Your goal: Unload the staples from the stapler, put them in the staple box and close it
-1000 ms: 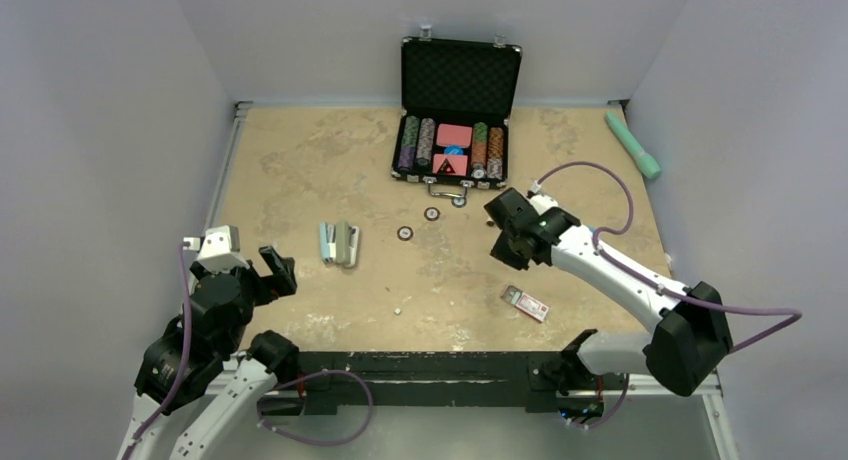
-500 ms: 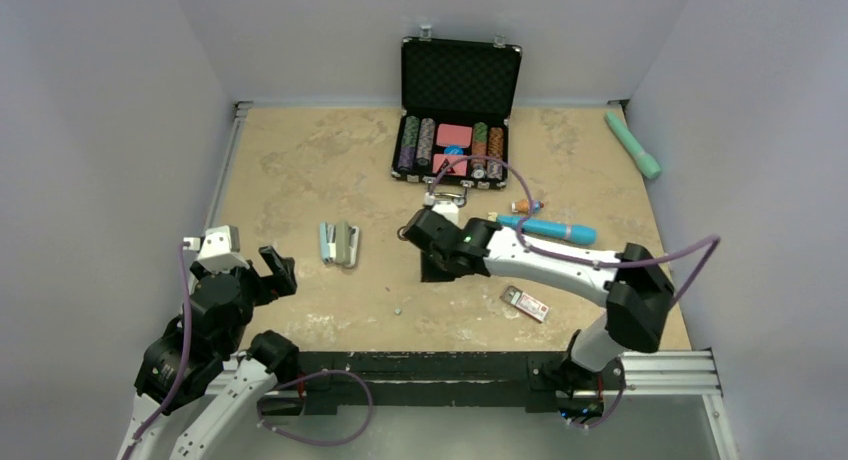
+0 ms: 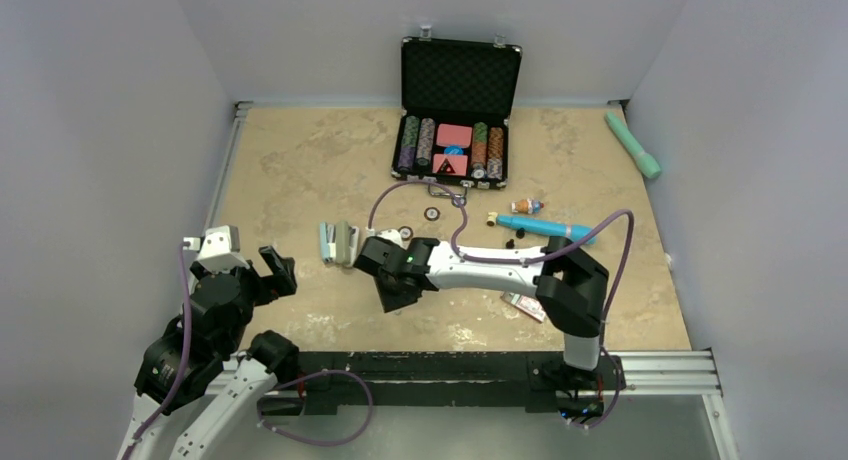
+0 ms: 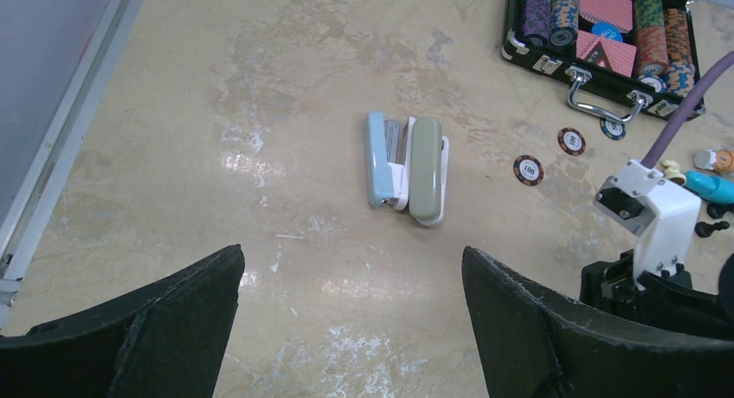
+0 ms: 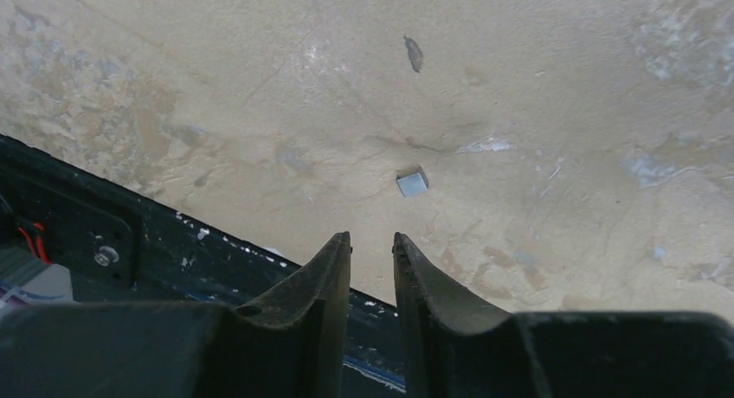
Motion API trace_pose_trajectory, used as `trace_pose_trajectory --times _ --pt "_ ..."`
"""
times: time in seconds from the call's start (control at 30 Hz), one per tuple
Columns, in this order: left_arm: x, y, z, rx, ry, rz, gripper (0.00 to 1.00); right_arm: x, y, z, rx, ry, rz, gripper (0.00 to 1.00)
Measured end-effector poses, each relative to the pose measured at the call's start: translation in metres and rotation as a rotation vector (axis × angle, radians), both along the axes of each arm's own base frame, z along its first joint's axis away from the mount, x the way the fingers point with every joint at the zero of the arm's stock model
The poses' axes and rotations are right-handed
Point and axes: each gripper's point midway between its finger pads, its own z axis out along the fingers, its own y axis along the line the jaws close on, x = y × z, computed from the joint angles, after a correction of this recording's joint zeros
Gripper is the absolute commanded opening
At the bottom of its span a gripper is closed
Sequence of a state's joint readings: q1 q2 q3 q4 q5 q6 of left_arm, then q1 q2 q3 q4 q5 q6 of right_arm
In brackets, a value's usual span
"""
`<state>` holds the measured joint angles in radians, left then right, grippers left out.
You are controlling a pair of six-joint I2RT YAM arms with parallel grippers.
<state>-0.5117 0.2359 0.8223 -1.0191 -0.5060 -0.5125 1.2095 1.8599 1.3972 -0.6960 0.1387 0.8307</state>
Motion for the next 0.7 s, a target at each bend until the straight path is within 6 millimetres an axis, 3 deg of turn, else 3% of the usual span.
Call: trace_pose_trajectory --times 0.4,0.7 --pt "0.000 0.000 0.000 0.000 0.000 0.000 0.99 -0.021 -0.010 -0.042 -0.109 0.142 -0.020 0.36" --pt "0.000 0.000 0.000 -0.001 0.000 -0.002 0.99 -0.012 -0.007 -0.045 -0.119 0.150 -0.067 0.37"
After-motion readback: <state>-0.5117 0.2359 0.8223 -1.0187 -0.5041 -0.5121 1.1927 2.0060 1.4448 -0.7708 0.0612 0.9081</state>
